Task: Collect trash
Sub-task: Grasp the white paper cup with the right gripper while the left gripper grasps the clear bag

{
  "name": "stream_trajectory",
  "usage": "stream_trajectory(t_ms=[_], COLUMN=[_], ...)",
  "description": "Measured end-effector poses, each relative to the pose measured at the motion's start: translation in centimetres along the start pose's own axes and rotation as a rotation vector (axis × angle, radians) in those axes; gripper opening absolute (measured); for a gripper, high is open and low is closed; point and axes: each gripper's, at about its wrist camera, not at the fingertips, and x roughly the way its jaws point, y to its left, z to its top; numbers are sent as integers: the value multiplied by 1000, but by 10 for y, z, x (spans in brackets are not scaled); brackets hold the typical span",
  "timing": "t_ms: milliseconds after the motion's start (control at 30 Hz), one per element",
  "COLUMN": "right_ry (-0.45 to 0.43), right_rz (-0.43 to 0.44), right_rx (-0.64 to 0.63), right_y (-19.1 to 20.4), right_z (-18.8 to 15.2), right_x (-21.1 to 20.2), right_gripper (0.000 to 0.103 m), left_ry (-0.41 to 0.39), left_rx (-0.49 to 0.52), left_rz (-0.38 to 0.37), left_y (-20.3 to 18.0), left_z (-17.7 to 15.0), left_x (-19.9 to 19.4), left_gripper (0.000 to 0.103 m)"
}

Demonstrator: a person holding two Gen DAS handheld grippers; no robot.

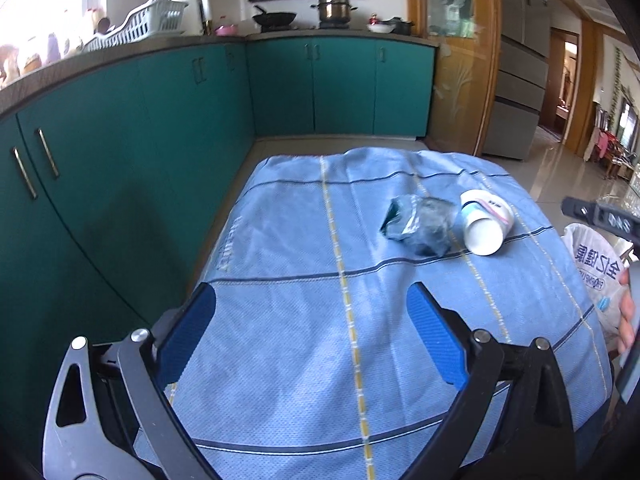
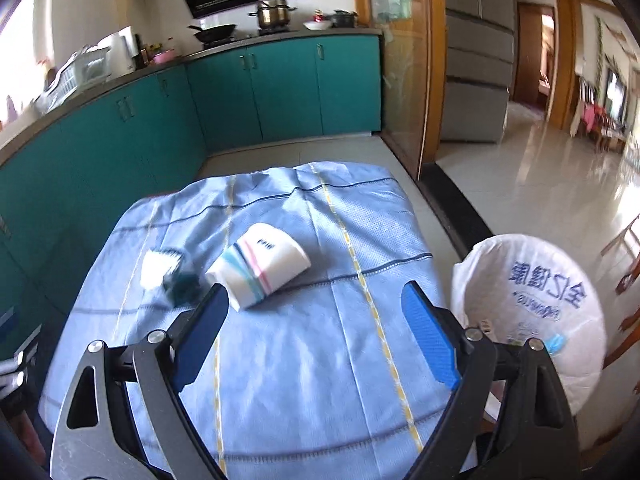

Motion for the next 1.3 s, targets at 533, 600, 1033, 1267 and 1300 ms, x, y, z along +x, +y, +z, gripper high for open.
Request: stream_trajectory(t_ms=[533,600,1033,1267,1300], right_ry=[343,345,272,254,250], right_rz=[-10,-7,54,58,67], right_rx=[2,-57,-206,-115,-113], right_y=[78,88,24,-19,-22], right_z=[33,26,-42,-74,-78], right_x=[149,151,56,20,15], right_gripper=[87,87,77,78,79], left_ry=[69,69,88,126,131], left_rx=[18,18,80,219,226], left_rz=[19,9,-174,-168,-157], left_y=[-9,-8,-56,-127,-132], left_z=[-10,-11,36,49,48], left_x=[17,18,68,127,135], left_gripper=[96,96,96,98,98])
